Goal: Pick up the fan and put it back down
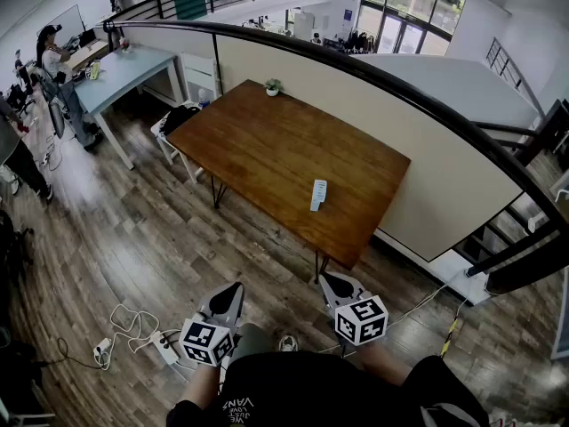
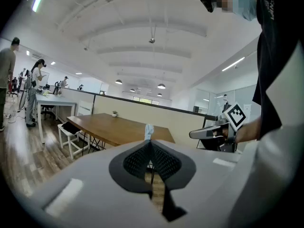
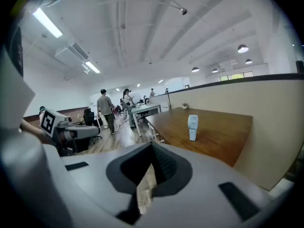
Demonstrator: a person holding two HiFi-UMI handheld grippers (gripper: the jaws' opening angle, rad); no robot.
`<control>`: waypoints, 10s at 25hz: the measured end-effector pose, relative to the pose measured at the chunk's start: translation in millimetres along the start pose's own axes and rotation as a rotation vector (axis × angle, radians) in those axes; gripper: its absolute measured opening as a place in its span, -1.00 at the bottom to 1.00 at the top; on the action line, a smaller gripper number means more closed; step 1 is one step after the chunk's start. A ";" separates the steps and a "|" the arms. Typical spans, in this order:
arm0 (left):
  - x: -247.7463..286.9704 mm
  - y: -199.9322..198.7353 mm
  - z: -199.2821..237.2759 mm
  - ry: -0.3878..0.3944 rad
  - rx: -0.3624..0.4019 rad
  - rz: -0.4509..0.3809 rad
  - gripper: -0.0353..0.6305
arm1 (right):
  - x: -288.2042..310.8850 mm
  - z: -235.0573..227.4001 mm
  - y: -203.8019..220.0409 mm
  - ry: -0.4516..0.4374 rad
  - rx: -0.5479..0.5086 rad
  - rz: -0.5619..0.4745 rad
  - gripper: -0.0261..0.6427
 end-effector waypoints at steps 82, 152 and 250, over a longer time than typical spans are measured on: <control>364.8 -114.5 280.7 0.445 0.041 0.226 -0.38 | 268.2 -192.3 -89.8 0.663 0.089 0.117 -0.37; 627.4 -187.5 556.3 0.513 0.015 0.301 -0.38 | 688.3 -454.3 -301.9 0.646 -0.035 -0.002 -0.37; 324.1 -130.5 320.4 0.436 0.154 0.140 -0.86 | 314.3 -103.7 -121.3 0.537 0.106 -0.056 -0.89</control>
Point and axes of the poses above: the fingertips, and each gripper's own axes: x forward along the fingers, z to its left, y out of its underside, the point moved 7 cm from there along -x, backward along the fingers, and after that the axes turned 2 degrees about -x, right-handed, at the moved point
